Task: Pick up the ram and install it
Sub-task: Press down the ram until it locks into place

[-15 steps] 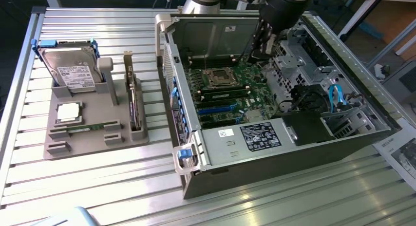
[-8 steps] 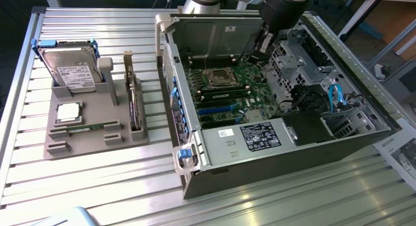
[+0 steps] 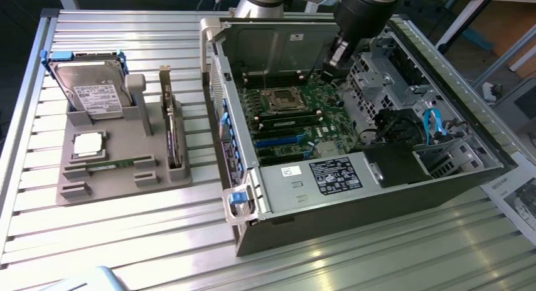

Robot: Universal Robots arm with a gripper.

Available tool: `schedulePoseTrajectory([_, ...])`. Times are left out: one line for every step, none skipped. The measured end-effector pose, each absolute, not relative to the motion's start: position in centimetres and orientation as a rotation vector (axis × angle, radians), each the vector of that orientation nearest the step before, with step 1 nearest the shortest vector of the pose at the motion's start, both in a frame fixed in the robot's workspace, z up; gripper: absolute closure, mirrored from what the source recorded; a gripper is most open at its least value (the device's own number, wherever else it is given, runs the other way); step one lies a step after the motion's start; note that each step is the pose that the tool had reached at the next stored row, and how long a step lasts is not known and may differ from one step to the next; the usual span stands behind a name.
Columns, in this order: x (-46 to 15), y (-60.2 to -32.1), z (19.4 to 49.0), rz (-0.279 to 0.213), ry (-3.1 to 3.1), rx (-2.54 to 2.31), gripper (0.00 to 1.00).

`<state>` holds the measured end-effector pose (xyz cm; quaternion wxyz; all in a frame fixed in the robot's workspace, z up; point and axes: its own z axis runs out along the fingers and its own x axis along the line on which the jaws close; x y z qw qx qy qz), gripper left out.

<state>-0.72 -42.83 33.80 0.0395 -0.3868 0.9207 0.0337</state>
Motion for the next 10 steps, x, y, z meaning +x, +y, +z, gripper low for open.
schedulePoseTrajectory([-0.72, -42.83, 33.79, 0.103, 2.832, -1.161, 0.9])
schedulePoseTrajectory([-0.72, -42.83, 33.78, 0.101, 2.842, -1.133, 0.9])
schedulePoseTrajectory([-0.72, -42.83, 33.77, 0.1, 2.853, -1.104, 0.9])
schedulePoseTrajectory([-0.72, -42.83, 33.76, 0.099, 2.863, -1.077, 0.9])
schedulePoseTrajectory([-0.72, -42.83, 33.75, 0.098, 2.871, -1.052, 0.9])
schedulePoseTrajectory([-0.72, -42.83, 33.74, 0.096, 2.881, -1.024, 0.9])
schedulePoseTrajectory([-0.72, -42.83, 33.73, 0.095, 2.891, -0.993, 0.9])
schedulePoseTrajectory([-0.72, -42.83, 33.71, 0.093, 2.905, -0.95, 0.9])
schedulePoseTrajectory([-0.72, -42.83, 33.7, 0.092, 2.911, -0.928, 0.9])
schedulePoseTrajectory([-0.72, -42.83, 33.69, 0.091, 2.92, -0.897, 0.9])
